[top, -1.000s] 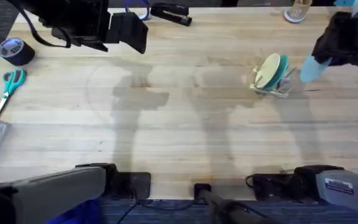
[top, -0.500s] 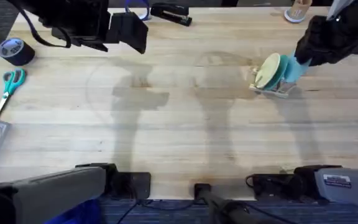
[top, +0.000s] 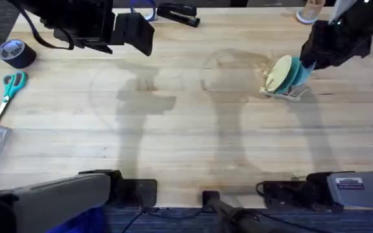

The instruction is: Pick up the plates from the table one by one and place each into a slot on the dish rack.

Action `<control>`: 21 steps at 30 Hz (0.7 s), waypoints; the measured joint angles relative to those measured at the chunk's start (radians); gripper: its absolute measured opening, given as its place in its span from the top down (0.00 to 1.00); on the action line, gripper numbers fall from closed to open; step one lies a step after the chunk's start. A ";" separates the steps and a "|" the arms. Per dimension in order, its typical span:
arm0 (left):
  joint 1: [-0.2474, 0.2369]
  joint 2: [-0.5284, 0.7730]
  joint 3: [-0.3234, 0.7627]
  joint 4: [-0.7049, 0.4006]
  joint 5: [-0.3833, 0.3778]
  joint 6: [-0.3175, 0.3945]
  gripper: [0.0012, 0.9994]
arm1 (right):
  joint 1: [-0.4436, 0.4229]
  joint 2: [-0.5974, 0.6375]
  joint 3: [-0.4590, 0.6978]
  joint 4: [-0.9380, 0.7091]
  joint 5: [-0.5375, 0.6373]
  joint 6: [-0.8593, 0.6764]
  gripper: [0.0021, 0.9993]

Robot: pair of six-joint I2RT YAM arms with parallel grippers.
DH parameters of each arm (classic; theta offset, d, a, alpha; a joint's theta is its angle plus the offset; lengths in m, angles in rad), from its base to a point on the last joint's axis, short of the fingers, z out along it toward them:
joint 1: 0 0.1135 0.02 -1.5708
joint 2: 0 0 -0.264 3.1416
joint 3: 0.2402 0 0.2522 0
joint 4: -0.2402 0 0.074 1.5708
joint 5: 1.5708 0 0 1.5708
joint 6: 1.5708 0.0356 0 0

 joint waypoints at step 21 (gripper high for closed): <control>0.000 0.000 0.000 0.000 0.000 0.000 0.00 | -0.011 0.058 0.002 -0.009 -0.031 0.001 0.97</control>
